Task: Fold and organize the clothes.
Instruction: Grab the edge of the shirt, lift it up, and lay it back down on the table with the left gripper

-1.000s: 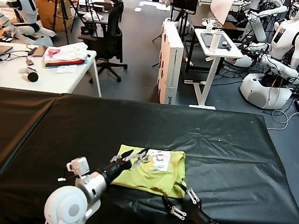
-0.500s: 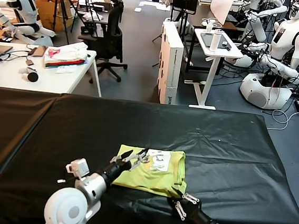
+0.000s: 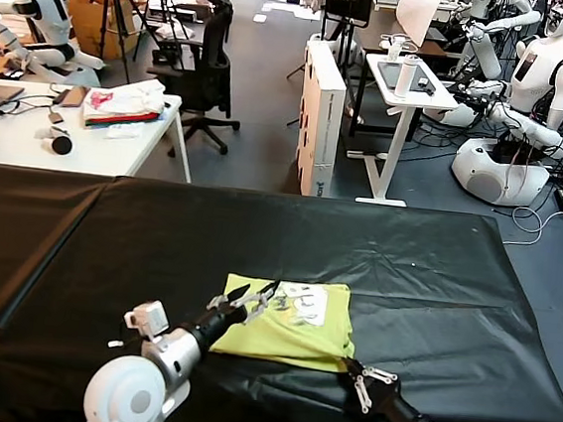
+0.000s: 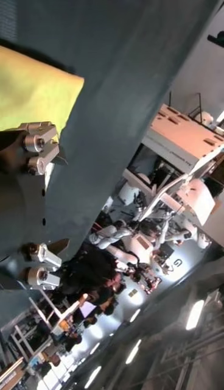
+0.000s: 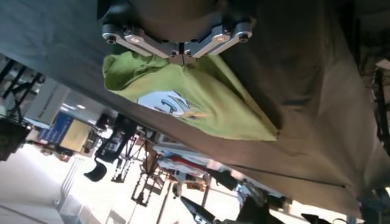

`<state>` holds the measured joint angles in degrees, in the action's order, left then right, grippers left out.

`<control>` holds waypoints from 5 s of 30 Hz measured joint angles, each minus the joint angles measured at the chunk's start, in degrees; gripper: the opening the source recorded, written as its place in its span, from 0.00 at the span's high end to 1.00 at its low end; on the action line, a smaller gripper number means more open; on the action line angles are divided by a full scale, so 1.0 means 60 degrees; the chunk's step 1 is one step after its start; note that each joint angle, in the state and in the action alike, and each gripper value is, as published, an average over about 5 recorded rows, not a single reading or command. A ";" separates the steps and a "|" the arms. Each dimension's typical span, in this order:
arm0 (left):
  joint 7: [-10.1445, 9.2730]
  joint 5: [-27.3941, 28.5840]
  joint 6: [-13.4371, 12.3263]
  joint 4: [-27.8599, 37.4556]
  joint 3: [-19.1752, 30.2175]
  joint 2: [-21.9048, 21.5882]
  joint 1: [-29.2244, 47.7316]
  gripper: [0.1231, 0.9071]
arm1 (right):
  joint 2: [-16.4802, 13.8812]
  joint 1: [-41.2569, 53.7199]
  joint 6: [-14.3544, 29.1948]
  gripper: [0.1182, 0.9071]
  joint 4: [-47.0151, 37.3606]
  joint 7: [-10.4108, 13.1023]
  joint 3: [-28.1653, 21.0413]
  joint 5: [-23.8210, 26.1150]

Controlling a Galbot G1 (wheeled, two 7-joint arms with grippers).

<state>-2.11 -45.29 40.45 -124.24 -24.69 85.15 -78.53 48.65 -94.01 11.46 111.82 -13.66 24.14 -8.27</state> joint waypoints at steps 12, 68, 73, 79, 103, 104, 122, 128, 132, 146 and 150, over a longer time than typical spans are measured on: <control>0.0787 0.1121 -0.1087 0.0430 -0.0070 -0.0347 -0.0255 0.00 | 0.0509 -0.0722 0.1350 0.25 0.0072 0.0250 0.0986 -0.1079; 0.0295 0.3171 -0.5387 0.2332 0.0343 0.0913 -0.1589 0.25 | 0.1844 -0.1063 -0.0781 0.00 0.1002 0.2554 0.2198 -0.2440; 0.0303 0.3145 -0.5422 0.2330 0.0344 0.0920 -0.1607 0.47 | 0.1866 -0.1053 -0.0780 0.00 0.0977 0.2552 0.2183 -0.2396; 0.0306 0.2961 -0.5389 0.2195 0.0348 0.0932 -0.1615 0.87 | 0.1935 -0.1029 -0.0779 0.00 0.0933 0.2553 0.2156 -0.2273; 0.0153 0.0968 -0.4005 0.0869 -0.1835 -0.1528 -0.0970 0.93 | 0.2425 -0.0668 -0.0808 0.00 0.0528 0.2653 0.1846 -0.1757; 0.0109 0.0808 -0.3919 0.0783 -0.2027 -0.1708 -0.0984 0.93 | 0.2435 -0.0655 -0.0814 0.00 0.0510 0.2656 0.1834 -0.1752; -0.2028 -0.0695 -0.2284 -0.0496 -0.1631 -0.1909 0.0352 0.93 | 0.2885 -0.0953 -0.0830 0.00 0.0544 0.2696 0.2056 -0.1266; -0.2402 -0.0714 -0.2351 0.0191 0.0277 -0.0265 0.0722 0.93 | 0.3050 -0.1000 -0.1008 0.00 0.0518 0.2748 0.2058 -0.1001; -0.2350 -0.0480 -0.2490 0.0982 0.1449 0.0713 0.0640 0.93 | 0.3053 -0.0910 -0.1270 0.00 0.0498 0.2698 0.2005 -0.0991; -0.1161 0.0976 -0.2697 0.2185 0.2554 0.1177 0.0897 0.31 | 0.2662 -0.0548 -0.1662 0.00 0.0887 0.1712 0.1543 -0.2309; -0.0808 0.1155 -0.2821 0.2019 0.2365 0.1175 0.1070 0.08 | 0.2359 -0.0269 -0.2399 0.00 0.1120 0.2007 0.1140 -0.3126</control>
<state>-6.95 -38.36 23.52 -112.13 -10.50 92.20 -72.11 62.80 -95.62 -2.93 118.55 -1.61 30.98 -27.03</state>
